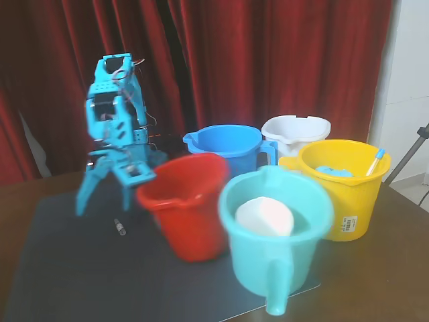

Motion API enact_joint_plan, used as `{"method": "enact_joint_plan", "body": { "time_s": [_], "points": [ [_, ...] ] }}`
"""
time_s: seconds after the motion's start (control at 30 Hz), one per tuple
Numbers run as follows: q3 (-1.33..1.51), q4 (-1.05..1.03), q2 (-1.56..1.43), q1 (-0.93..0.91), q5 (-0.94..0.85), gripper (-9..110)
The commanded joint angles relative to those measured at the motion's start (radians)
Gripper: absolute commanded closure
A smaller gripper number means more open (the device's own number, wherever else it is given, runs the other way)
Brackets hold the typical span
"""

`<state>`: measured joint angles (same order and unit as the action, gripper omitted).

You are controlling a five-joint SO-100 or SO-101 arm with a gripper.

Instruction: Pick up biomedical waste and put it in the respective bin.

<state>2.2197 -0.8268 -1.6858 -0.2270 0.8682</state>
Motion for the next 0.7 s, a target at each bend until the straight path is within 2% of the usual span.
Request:
{"method": "enact_joint_plan", "body": {
  "time_s": [0.0, 0.43, 0.67],
  "points": [
    [0.006, -0.017, 0.006, -0.043, -0.034, 65],
    [-0.018, -0.025, -0.025, -0.043, 0.028, 65],
    [-0.014, -0.06, -0.101, 0.052, 0.095, 65]
  ]
}}
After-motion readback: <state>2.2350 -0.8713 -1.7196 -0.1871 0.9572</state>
